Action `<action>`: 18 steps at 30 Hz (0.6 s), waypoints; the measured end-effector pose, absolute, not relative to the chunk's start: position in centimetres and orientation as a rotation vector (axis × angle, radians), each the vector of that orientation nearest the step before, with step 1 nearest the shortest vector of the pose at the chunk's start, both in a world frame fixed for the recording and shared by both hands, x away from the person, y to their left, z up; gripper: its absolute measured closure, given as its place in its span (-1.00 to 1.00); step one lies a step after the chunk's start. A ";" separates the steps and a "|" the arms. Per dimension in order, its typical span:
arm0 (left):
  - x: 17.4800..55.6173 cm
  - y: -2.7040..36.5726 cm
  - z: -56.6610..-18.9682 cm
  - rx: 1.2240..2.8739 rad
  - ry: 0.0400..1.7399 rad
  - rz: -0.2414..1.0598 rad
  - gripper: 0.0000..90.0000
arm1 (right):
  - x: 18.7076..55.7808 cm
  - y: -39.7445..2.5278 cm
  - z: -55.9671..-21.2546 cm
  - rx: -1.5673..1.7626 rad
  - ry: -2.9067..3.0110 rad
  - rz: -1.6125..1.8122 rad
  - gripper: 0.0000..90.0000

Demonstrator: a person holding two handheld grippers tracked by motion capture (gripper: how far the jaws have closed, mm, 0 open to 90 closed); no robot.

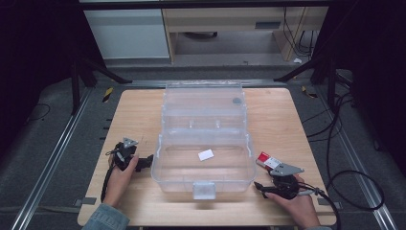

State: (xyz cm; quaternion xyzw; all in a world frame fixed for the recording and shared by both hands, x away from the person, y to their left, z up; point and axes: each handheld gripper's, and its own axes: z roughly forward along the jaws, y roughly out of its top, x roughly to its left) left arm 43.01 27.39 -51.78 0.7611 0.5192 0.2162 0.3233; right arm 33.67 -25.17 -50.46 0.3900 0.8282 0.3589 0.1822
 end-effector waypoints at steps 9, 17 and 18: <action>43.0 27.4 -51.8 1.996 1.363 0.568 -1.00 | 33.5 -27.3 -47.1 1.120 2.288 0.948 -0.50; 42.9 27.4 -51.8 1.998 1.360 0.567 -1.00 | 36.5 -29.8 -45.1 1.086 2.371 0.766 -0.38; 42.9 27.4 -51.8 1.999 1.359 0.566 -1.00 | 36.8 -29.8 -45.2 1.086 2.387 0.752 -0.37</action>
